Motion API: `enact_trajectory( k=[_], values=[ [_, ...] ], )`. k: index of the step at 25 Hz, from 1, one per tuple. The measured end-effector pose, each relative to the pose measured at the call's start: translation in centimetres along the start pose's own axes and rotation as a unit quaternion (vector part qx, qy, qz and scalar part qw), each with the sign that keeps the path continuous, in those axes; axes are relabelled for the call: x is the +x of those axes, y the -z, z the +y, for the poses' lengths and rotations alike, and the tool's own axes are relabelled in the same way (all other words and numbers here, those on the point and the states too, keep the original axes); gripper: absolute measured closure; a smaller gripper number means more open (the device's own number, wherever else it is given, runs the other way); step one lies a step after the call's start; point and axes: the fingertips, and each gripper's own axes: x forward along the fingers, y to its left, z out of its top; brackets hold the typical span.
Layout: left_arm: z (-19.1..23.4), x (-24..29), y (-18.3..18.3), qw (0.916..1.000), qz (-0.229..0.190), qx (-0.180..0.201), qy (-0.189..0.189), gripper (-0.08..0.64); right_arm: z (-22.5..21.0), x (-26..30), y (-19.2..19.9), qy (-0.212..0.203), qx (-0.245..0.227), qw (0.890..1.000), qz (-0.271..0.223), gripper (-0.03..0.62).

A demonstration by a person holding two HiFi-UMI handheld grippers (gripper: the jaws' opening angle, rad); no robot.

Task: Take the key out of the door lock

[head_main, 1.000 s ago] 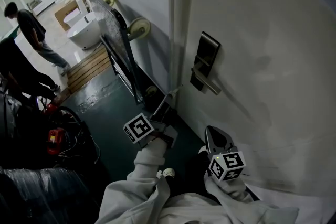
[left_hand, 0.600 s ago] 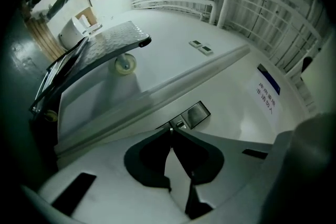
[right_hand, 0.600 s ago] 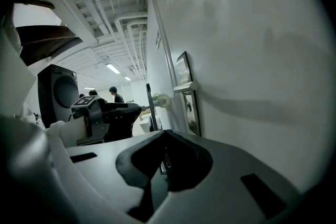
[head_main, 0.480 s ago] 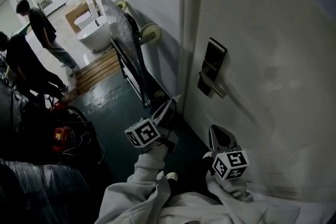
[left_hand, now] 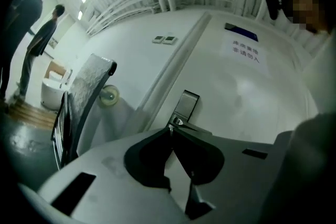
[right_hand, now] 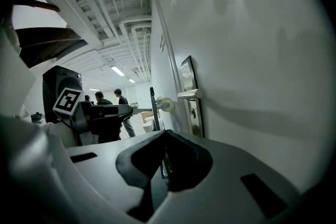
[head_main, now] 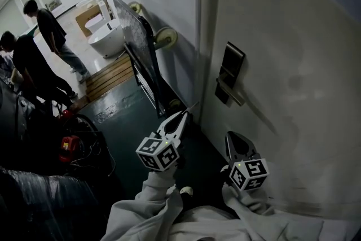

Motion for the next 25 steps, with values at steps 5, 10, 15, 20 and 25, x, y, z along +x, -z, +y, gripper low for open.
enact_trajectory(
  k=[5, 10, 15, 20, 25],
  values=[
    [-1.9, -1.4, -0.5, 0.9937, -0.006, 0.112, -0.001, 0.534, 0.3, -0.5, -0.8, -0.002, -0.008, 1.0, -0.01, 0.54],
    [-2.9, -2.9, 0.5, 0.9818, 0.005, 0.19, -0.006, 0.534, 0.4, -1.7, -2.1, -0.004, -0.008, 1.0, -0.028, 0.54],
    [-3.4, -4.1, 2.4, 0.979, 0.031, 0.201, -0.001, 0.534, 0.3, -2.9, -2.8, 0.004, -0.006, 0.999, -0.042, 0.54],
    [-3.7, -5.0, 3.4, 0.9791, 0.045, 0.198, 0.003, 0.534, 1.1, -3.6, -2.6, -0.002, -0.016, 0.999, -0.045, 0.541],
    [-3.8, -5.7, 3.4, 0.9801, 0.041, 0.194, 0.0, 0.534, 1.5, -3.7, -2.2, -0.004, -0.021, 0.999, -0.042, 0.541]
  ],
)
